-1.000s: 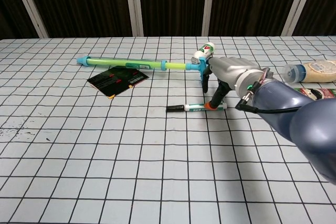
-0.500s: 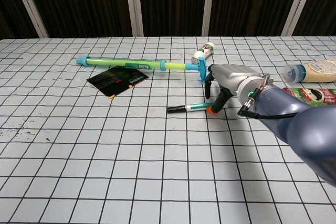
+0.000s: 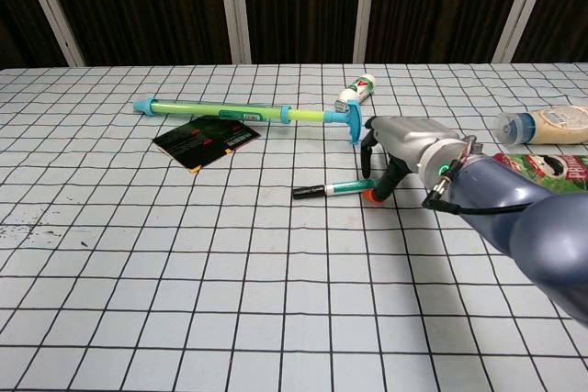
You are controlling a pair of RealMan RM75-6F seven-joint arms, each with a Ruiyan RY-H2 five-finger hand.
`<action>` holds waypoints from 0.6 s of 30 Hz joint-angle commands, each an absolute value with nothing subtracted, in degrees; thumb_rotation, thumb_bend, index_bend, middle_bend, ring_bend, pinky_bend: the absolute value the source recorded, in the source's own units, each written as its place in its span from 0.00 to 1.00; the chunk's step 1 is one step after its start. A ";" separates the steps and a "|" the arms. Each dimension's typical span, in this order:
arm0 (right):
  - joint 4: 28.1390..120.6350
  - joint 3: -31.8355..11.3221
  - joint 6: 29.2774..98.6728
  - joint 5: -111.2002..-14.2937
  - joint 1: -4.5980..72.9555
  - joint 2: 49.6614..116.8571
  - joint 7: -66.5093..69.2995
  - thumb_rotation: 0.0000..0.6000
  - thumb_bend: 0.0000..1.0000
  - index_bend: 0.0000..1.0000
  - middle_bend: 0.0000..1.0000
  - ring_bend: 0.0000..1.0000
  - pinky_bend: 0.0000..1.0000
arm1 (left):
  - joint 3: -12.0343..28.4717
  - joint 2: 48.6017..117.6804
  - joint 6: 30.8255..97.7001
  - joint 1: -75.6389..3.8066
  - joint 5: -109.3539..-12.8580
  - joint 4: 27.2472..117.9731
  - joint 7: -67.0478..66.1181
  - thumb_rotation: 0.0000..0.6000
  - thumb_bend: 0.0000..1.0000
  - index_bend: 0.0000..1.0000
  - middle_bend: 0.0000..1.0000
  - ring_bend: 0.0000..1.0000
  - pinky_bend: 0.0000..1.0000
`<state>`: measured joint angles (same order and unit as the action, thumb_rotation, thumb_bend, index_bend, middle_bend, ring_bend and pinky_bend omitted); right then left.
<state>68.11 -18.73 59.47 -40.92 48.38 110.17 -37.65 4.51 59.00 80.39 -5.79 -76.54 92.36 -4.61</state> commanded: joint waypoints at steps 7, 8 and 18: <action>66.99 -18.63 58.63 -41.19 48.43 110.56 -36.91 1.00 0.32 0.56 0.06 0.13 0.17 | 4.59 59.43 80.01 -6.06 -76.31 92.32 -5.10 1.00 0.42 0.05 0.00 0.00 0.05; 66.87 -18.69 58.58 -41.23 48.47 110.62 -36.83 1.00 0.33 0.56 0.06 0.13 0.17 | 4.61 59.47 79.96 -6.12 -76.26 92.33 -5.21 1.00 0.42 0.05 0.00 0.00 0.05; 65.88 -18.75 57.77 -41.35 48.46 110.88 -36.11 1.00 0.38 0.60 0.06 0.14 0.17 | 4.66 59.54 80.02 -6.14 -76.02 92.60 -5.78 1.00 0.42 0.05 0.00 0.00 0.05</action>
<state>65.92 -18.75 57.81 -41.35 48.46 110.87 -36.15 4.67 59.54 80.02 -6.15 -76.02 92.59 -5.79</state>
